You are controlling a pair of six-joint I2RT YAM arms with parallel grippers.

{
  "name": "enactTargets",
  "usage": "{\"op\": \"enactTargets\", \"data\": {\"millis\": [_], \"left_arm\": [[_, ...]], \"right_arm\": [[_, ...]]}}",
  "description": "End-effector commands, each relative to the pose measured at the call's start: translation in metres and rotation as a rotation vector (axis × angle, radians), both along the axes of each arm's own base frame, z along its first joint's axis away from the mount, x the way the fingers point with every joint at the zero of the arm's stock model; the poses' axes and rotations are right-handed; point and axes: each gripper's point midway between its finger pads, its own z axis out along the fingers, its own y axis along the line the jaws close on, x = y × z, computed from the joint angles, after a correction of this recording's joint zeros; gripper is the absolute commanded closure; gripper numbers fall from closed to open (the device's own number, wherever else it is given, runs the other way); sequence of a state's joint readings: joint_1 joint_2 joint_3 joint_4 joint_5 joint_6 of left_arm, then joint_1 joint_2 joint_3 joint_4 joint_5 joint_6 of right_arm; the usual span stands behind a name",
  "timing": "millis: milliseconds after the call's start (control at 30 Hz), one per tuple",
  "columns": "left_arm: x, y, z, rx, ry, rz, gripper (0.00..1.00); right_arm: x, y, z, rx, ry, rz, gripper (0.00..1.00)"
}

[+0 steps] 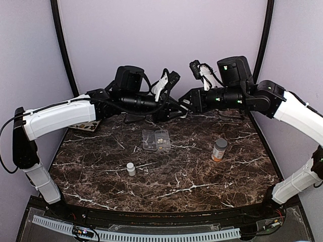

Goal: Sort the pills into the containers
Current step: Screw the lid of the pill bottle onto the pill bottle.

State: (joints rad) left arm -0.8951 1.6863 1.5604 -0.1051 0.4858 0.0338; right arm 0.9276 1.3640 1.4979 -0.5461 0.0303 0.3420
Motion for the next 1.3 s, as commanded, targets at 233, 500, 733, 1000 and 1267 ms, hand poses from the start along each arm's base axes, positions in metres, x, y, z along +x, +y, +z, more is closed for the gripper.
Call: {"op": "enactTargets", "data": {"millis": [233, 500, 733, 1000, 1267], "left_arm": [[-0.006, 0.004, 0.025, -0.044, -0.047, -0.004, 1.00], [-0.007, 0.004, 0.030, -0.058, -0.051, -0.010, 1.00], [-0.018, 0.003, 0.041, -0.099, -0.052, -0.067, 1.00], [-0.030, 0.005, 0.053, -0.143, -0.056, -0.135, 1.00], [-0.044, 0.016, 0.071, -0.235, 0.005, -0.256, 1.00]], "right_arm": [[-0.003, 0.003, 0.010, 0.027, -0.002, 0.007, 0.68], [-0.004, 0.006, 0.005, 0.014, 0.012, 0.022, 0.77], [-0.004, 0.010, 0.002, 0.011, 0.023, 0.047, 0.84], [-0.014, 0.012, 0.002, 0.017, 0.026, 0.119, 0.89], [-0.033, 0.010, 0.001, 0.045, 0.007, 0.236, 0.91]]}}
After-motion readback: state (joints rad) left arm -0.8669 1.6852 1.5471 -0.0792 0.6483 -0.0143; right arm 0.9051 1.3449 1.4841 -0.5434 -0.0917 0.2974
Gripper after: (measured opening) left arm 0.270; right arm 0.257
